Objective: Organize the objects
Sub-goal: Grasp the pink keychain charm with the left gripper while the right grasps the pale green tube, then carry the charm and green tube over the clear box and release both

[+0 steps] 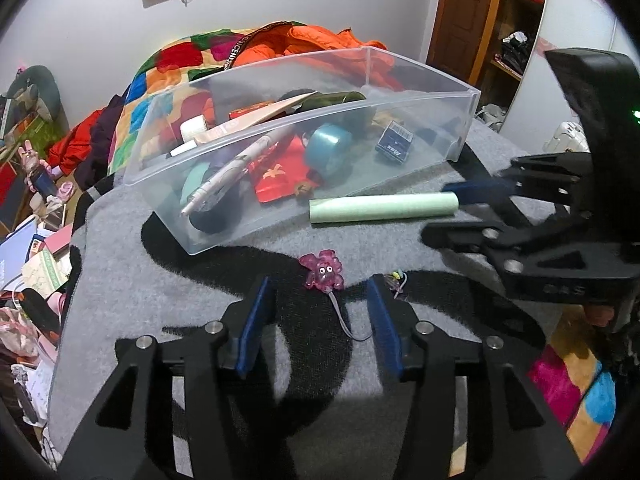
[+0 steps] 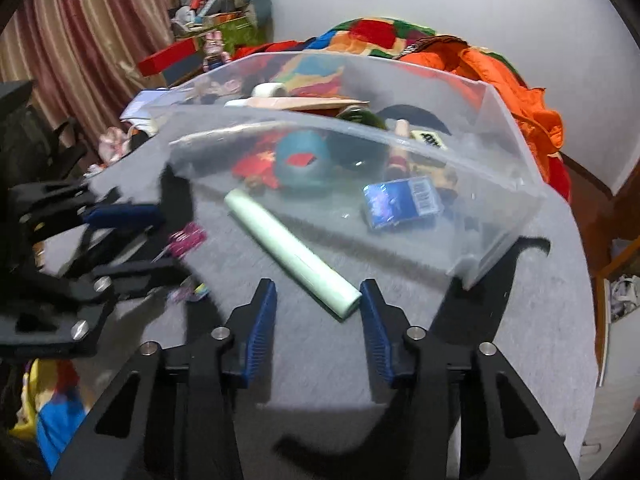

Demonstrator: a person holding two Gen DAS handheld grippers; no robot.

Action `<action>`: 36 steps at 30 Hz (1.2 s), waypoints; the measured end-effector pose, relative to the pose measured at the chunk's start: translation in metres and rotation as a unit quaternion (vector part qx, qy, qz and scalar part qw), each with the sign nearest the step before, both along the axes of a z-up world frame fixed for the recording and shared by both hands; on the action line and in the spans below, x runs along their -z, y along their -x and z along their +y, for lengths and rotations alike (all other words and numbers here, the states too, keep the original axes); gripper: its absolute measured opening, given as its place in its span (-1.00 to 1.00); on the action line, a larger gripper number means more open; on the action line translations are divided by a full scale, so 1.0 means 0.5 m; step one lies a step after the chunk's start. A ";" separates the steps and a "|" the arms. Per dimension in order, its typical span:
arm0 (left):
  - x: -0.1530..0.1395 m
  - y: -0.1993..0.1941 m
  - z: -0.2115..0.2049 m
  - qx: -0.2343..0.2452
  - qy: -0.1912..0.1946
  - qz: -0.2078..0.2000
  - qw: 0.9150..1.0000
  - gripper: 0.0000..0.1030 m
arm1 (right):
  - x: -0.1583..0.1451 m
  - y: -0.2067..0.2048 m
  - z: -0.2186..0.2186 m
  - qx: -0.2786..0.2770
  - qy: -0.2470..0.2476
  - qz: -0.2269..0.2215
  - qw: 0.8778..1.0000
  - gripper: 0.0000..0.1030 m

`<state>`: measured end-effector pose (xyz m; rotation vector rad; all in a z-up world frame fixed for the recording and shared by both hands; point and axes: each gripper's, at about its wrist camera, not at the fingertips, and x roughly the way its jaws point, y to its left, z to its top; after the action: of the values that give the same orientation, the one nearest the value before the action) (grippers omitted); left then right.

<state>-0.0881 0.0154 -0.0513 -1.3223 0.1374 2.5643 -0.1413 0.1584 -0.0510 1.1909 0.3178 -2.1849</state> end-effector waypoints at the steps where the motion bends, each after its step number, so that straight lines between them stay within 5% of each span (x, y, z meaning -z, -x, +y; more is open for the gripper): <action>1: 0.000 -0.002 -0.001 0.000 0.001 0.002 1.000 0.06 | -0.004 -0.004 0.002 -0.001 -0.001 0.003 1.000 -0.25; 10: 0.018 0.023 -0.001 -0.005 -0.009 -0.010 1.000 0.11 | -0.006 0.034 -0.061 -0.021 -0.043 0.033 0.998 -0.25; 18: 0.019 0.022 0.007 -0.011 -0.009 0.007 1.000 -0.60 | 0.008 0.037 -0.075 -0.033 -0.034 0.019 0.999 -0.42; 24: 0.016 0.003 0.009 -0.019 -0.003 0.023 1.000 -0.60 | 0.000 -0.007 -0.048 -0.030 -0.002 0.007 1.000 -0.73; 36: -0.042 -0.031 -0.015 -0.046 -0.043 0.051 0.997 -0.60 | -0.053 -0.049 0.010 0.016 0.048 0.015 0.999 -0.73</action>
<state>-0.0726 0.0080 -0.0303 -1.1930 -0.0165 2.6837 -0.1170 0.1634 -0.0248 1.1178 0.2058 -2.2209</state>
